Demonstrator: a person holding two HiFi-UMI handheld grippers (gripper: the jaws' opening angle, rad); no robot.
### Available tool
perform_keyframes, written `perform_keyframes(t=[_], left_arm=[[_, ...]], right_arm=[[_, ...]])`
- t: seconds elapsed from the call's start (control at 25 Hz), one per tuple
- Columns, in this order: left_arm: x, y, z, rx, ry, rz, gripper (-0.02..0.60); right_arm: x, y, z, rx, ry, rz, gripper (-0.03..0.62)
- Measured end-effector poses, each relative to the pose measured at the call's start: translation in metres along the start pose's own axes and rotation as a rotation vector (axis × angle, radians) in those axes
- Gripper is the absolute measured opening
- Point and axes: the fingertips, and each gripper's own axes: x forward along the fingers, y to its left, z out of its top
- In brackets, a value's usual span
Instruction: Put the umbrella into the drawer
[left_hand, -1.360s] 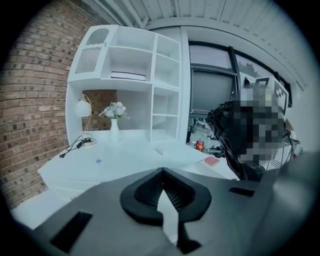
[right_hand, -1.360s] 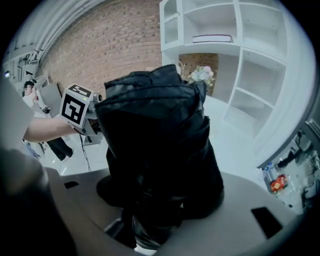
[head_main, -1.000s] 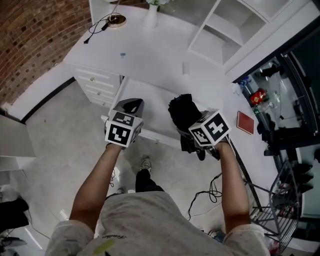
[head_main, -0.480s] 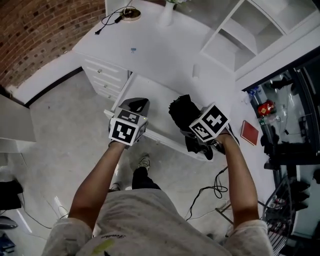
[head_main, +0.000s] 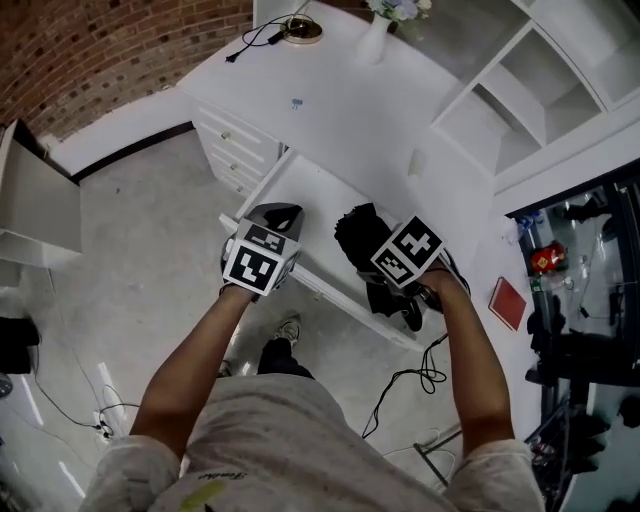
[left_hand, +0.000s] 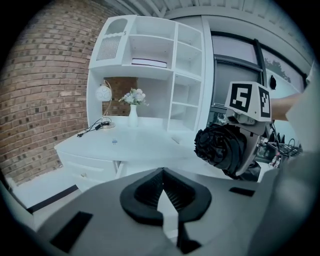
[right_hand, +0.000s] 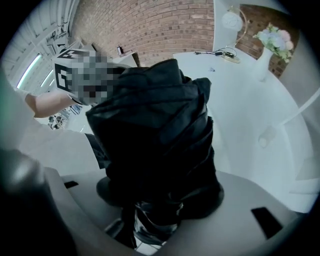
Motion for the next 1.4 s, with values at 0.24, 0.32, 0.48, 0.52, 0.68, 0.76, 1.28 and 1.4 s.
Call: perform_keyframes(t=[0.24, 0.32, 0.48, 0.52, 0.68, 0.76, 1.28, 1.4], left_arm=[[-0.001, 0.011, -0.007, -0.032, 0.019, 0.065, -0.006], [-0.002, 0.014, -0.012, -0.044, 0.028, 0.081, -0.006], [-0.002, 0.021, -0.022, -0.059, 0.043, 0.110, -0.006], [-0.002, 0.022, -0.024, -0.064, 0.044, 0.118, -0.006], [-0.001, 0.027, -0.030, -0.078, 0.043, 0.141, -0.006], [0.000, 0.032, -0.032, -0.089, 0.043, 0.152, -0.006], [-0.005, 0.061, -0.047, -0.123, 0.045, 0.207, -0.006], [-0.006, 0.065, -0.052, -0.126, 0.053, 0.200, -0.006]], right_arm=[[0.016, -0.008, 0.010, -0.062, 0.016, 0.047, 0.250], [0.021, -0.008, 0.012, -0.075, 0.023, 0.061, 0.250], [0.032, -0.009, 0.019, -0.095, 0.027, 0.082, 0.249], [0.036, -0.009, 0.020, -0.102, 0.032, 0.088, 0.249], [0.050, -0.011, 0.023, -0.134, 0.061, 0.111, 0.250], [0.057, -0.013, 0.026, -0.145, 0.077, 0.121, 0.249], [0.104, -0.028, 0.052, -0.174, 0.145, 0.140, 0.249], [0.113, -0.029, 0.057, -0.165, 0.162, 0.139, 0.250]])
